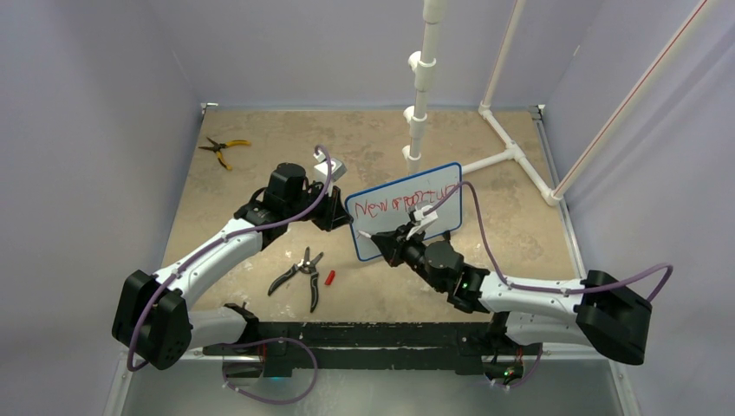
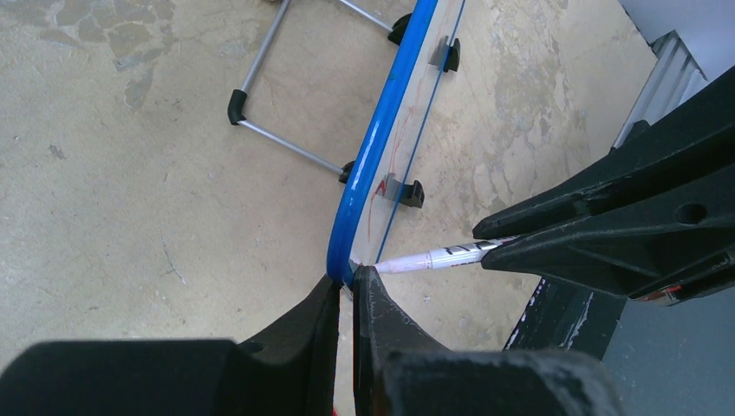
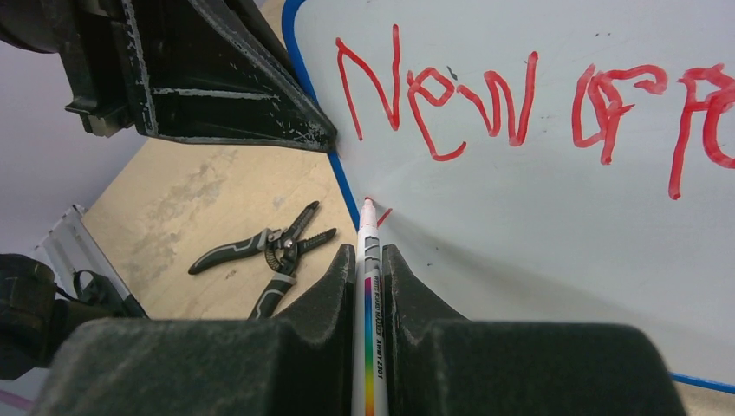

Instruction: Write a sentence on the whiteboard

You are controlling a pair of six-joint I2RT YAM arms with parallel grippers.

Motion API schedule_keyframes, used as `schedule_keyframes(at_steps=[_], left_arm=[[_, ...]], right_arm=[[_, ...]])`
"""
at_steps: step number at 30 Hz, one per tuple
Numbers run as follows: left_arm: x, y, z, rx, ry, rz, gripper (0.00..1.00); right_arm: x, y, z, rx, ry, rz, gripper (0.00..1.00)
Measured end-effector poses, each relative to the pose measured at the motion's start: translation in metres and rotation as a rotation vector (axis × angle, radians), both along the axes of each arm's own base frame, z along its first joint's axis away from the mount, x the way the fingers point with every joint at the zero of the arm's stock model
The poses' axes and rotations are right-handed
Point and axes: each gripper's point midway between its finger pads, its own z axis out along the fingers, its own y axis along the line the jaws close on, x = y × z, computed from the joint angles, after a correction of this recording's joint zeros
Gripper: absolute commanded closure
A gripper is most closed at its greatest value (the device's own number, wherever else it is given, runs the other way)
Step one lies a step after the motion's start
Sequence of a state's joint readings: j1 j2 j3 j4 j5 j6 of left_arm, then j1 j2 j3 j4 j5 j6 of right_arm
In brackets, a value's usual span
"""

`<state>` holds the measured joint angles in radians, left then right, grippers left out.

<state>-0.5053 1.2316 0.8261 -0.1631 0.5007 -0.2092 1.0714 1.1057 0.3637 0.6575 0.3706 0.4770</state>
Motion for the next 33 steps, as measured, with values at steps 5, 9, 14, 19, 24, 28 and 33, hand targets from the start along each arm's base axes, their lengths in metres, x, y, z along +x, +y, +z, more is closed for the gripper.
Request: schedule_keyframes(at_steps=[5, 9, 14, 19, 24, 28, 33], left_arm=[[0.000, 0.000, -0.001, 0.002, 0.000, 0.003, 1.00], [0.001, 0.001, -0.001, 0.004, 0.000, 0.006, 1.00], [0.001, 0.001, -0.001, 0.004, 0.000, 0.007, 1.00], [0.001, 0.001, -0.001, 0.004, 0.000, 0.007, 1.00], [0.001, 0.001, -0.001, 0.004, 0.000, 0.007, 1.00], [0.001, 0.001, -0.001, 0.004, 0.000, 0.007, 1.00], [0.001, 0.001, -0.001, 0.004, 0.000, 0.006, 1.00]], right_arm=[[0.002, 0.000, -0.004, -0.012, 0.016, -0.017, 1.00], [0.001, -0.003, -0.010, -0.024, 0.039, -0.025, 1.00], [-0.001, -0.004, -0.016, -0.035, 0.065, -0.027, 1.00], [-0.004, -0.005, -0.026, -0.058, 0.094, -0.016, 1.00], [-0.007, -0.006, -0.034, -0.078, 0.118, -0.012, 1.00], [-0.008, -0.008, -0.038, -0.093, 0.131, -0.014, 1.00], [-0.007, -0.013, -0.036, -0.093, 0.129, -0.034, 1.00]])
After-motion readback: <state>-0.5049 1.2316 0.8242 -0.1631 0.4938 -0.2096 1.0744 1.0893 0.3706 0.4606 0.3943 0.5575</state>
